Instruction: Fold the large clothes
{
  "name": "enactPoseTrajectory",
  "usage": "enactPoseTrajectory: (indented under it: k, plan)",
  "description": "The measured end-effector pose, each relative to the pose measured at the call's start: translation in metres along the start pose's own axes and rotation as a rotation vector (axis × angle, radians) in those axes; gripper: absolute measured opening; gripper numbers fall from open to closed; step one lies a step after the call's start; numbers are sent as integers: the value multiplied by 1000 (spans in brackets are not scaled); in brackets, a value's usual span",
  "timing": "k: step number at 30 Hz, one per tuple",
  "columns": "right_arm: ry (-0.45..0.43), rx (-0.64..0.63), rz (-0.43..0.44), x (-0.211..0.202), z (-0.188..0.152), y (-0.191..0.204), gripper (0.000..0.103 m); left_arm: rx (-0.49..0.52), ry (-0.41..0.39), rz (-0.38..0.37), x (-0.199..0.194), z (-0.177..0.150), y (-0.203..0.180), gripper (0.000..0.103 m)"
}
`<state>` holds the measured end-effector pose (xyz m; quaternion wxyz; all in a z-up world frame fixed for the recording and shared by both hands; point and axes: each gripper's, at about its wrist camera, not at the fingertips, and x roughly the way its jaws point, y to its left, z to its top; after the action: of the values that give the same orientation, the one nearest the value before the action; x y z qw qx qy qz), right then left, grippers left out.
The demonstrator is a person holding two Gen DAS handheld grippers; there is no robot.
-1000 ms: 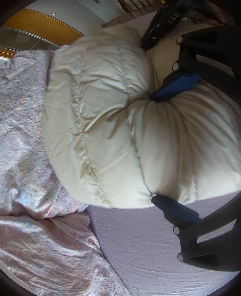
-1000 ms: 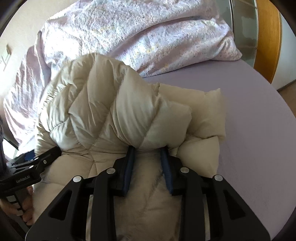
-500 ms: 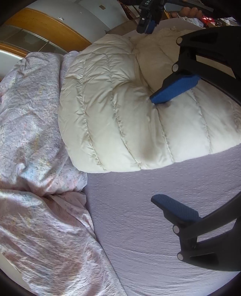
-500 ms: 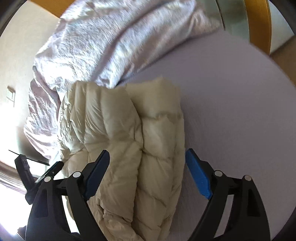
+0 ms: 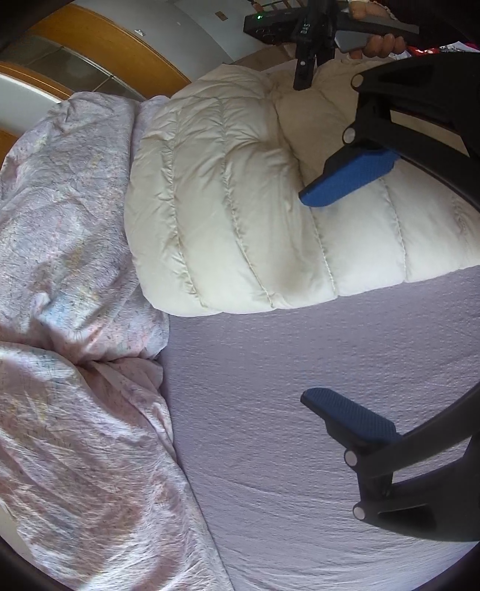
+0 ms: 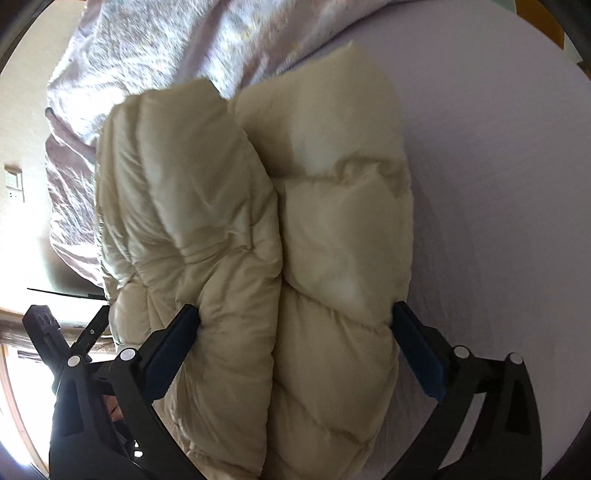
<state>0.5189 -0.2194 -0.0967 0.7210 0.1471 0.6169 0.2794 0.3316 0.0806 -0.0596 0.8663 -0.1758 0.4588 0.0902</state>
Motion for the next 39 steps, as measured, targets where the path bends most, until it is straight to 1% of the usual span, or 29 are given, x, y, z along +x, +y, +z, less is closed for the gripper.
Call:
enactPoseTrajectory:
  k: [5, 8, 9, 10, 11, 12, 13, 14, 16, 18, 22, 26, 31, 33, 34, 39]
  plan:
    - [13, 11, 64, 17, 6, 8, 102, 0, 6, -8, 1, 2, -1, 98]
    - [8, 8, 87, 22, 7, 9, 102, -2, 11, -14, 2, 2, 1, 98]
    - [-3, -3, 89, 23, 6, 10, 96, -4, 13, -17, 2, 2, 2, 98]
    - [-8, -7, 98, 24, 5, 8, 79, -7, 14, -21, 2, 1, 3, 98]
    - [-14, 2, 117, 22, 1, 3, 72, -13, 17, -30, 2, 1, 4, 98]
    - [-28, 19, 146, 21, 0, 0, 59, -19, 19, -40, 2, 1, 5, 98]
    - [-38, 26, 160, 21, -1, -3, 50, -23, 22, -49, 3, 1, 6, 98]
    - [-50, 34, 174, 20, -3, -5, 47, -29, 25, -60, 3, 0, 7, 98]
    - [-69, 34, 187, 18, -7, -7, 36, -34, 31, -78, 4, 0, 7, 98]
    - [-84, 34, 190, 16, -7, -6, 32, -32, 34, -92, 5, 0, 6, 98]
    - [-105, 31, 186, 11, -8, -6, 28, -17, 38, -106, 6, 1, 1, 98]
    - [-113, 34, 183, 9, -7, -6, 26, -8, 45, -123, 10, 4, -4, 98]
    - [-107, 49, 190, 11, -5, -7, 26, -16, 62, -165, 19, 7, -8, 98]
    - [-103, 55, 193, 11, -5, -8, 26, -28, 79, -195, 27, 8, -9, 98]
    - [-101, 56, 194, 6, -4, -16, 26, -37, 88, -209, 30, 8, -9, 98]
    - [-95, 59, 188, 2, -1, -19, 26, -110, 142, -283, 54, 9, -7, 99]
